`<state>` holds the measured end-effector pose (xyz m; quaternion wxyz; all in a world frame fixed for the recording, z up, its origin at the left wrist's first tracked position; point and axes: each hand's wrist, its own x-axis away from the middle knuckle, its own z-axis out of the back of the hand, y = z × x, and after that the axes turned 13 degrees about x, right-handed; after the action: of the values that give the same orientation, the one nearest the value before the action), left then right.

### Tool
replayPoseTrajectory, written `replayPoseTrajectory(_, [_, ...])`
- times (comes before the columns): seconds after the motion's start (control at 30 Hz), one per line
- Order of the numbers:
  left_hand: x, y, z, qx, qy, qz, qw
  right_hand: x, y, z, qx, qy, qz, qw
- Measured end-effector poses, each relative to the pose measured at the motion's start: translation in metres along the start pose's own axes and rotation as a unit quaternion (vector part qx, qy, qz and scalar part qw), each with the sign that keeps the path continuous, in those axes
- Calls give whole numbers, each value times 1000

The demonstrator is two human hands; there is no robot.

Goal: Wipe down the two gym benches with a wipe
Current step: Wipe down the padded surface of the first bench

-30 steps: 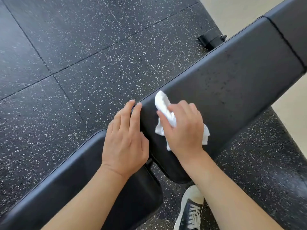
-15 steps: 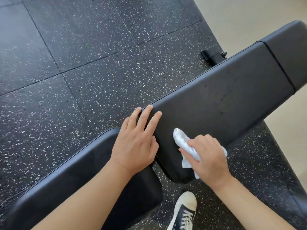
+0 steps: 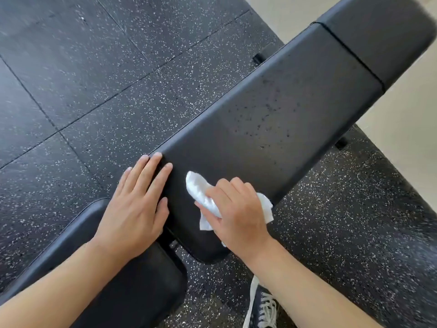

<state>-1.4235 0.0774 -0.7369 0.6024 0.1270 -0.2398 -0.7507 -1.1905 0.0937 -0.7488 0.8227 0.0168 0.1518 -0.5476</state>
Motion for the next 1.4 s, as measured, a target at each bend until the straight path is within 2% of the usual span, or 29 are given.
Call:
replayPoseTrajectory(0.1, [-34, 30, -12, 9, 24, 44, 999, 28, 59, 15, 18, 3, -31, 999])
replayPoseTrajectory(0.23, [-77, 79, -44, 27, 128, 187, 974, 7, 138, 20, 23, 21, -204, 978])
replayPoseTrajectory(0.3, [-80, 83, -53, 25, 154, 203, 967, -11, 151, 17, 14, 35, -267, 963])
replayPoseTrajectory(0.37, [-77, 80, -54, 16, 159, 200, 967, -16, 135, 15, 1, 39, -293, 955])
replayPoseTrajectory(0.43, [-78, 81, -54, 7, 163, 202, 966, -9, 96, 13, 0, 26, -254, 967])
replayPoseTrajectory(0.53, [-82, 84, -57, 5, 173, 202, 964, 13, 36, 8, -4, 12, -135, 991])
replayPoseTrajectory(0.67, [-82, 79, -59, 1, 187, 192, 963, 17, 43, 6, 10, 34, -63, 997])
replayPoseTrajectory(0.73, [-82, 80, -60, -6, 188, 186, 964, 10, 77, 11, 24, 43, -80, 996])
replayPoseTrajectory(0.83, [-83, 80, -60, -16, 193, 178, 965, -11, 146, 13, 52, 69, -200, 976])
replayPoseTrajectory(0.9, [-83, 80, -60, -15, 193, 178, 965, -27, 164, 16, 33, 73, -279, 957])
replayPoseTrajectory(0.93, [-82, 80, -59, -12, 191, 180, 965, -33, 156, 15, 38, 61, -291, 954])
replayPoseTrajectory(1.0, [-83, 83, -57, -5, 186, 183, 965, -39, 118, 10, 49, 31, -246, 968])
replayPoseTrajectory(1.07, [-84, 84, -56, -2, 180, 186, 966, -38, 70, 2, 22, 21, -153, 988])
replayPoseTrajectory(1.17, [-83, 84, -56, 0, 178, 190, 965, -34, 37, -6, 6, 32, -59, 998])
replayPoseTrajectory(1.27, [-84, 85, -56, 0, 184, 187, 965, -36, 76, -3, 9, 31, -27, 999])
replayPoseTrajectory(1.4, [-84, 83, -56, -12, 184, 182, 966, -34, 170, 12, 21, 19, -89, 996])
